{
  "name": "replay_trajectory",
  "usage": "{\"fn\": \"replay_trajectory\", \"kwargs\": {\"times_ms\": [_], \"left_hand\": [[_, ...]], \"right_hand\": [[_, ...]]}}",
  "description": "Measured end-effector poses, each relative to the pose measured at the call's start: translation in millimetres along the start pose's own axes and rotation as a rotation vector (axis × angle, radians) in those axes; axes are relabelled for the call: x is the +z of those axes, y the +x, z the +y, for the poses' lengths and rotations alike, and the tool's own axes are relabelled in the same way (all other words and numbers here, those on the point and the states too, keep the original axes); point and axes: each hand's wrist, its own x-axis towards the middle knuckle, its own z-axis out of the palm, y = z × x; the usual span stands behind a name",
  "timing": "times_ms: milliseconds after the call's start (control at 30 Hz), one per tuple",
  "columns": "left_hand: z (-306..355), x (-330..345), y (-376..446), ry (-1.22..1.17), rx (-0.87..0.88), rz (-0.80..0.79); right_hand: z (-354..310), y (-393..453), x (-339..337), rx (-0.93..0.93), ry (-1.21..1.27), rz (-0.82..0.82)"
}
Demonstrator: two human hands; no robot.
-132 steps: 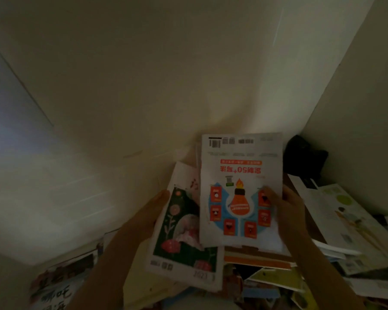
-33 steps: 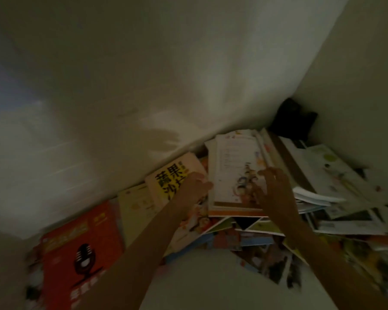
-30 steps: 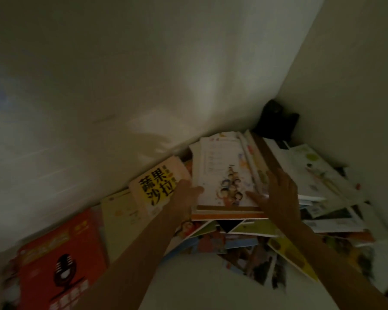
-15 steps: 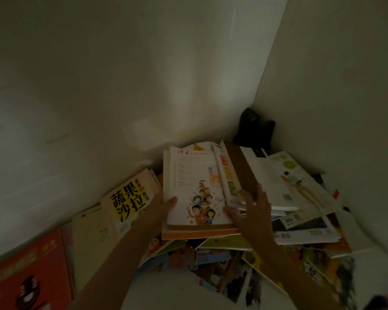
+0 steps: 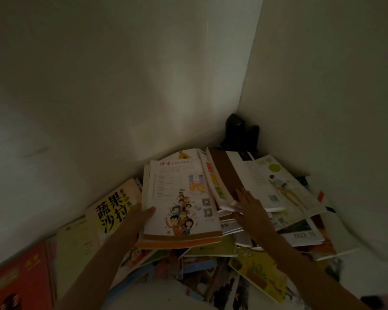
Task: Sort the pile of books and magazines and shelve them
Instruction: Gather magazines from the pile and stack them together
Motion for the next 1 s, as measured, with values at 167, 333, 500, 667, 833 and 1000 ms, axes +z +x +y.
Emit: {"fn": "replay_trajectory", "kwargs": {"times_ms": [167,333,500,667,833,1000], "left_hand": [[4.1,2.4,5.4,0.064,-0.051,0.082],[18.0,12.6,9.7,0.474,0.083,0.238],[52.5,46.8,-15.1,-0.054,0.031,-0.096],[43.2,44.1,-8.1,-0.304,-0.136,-0.222],[19.7,9.7,13.2,0.033,-0.044,-0.086],[21.9,-4.0,4.1,0.138,-0.055,-0.24]], "right_hand": [[-5.7,5.0,-59.1,0.056,0.39,0.443],[-35.3,5.3,-129.1,0.145,0.825,0.632],[-71.0,-14.7,-131.2,0.154,1.427,0.604],[-91.8,-28.8,-70.6,0.21,1.814,0.115],[-68.7,-26.5,-39.1,0.458,1.814,-0.206],[-60.4,8.1,-36.0,0.591,1.036,-0.153]]}}
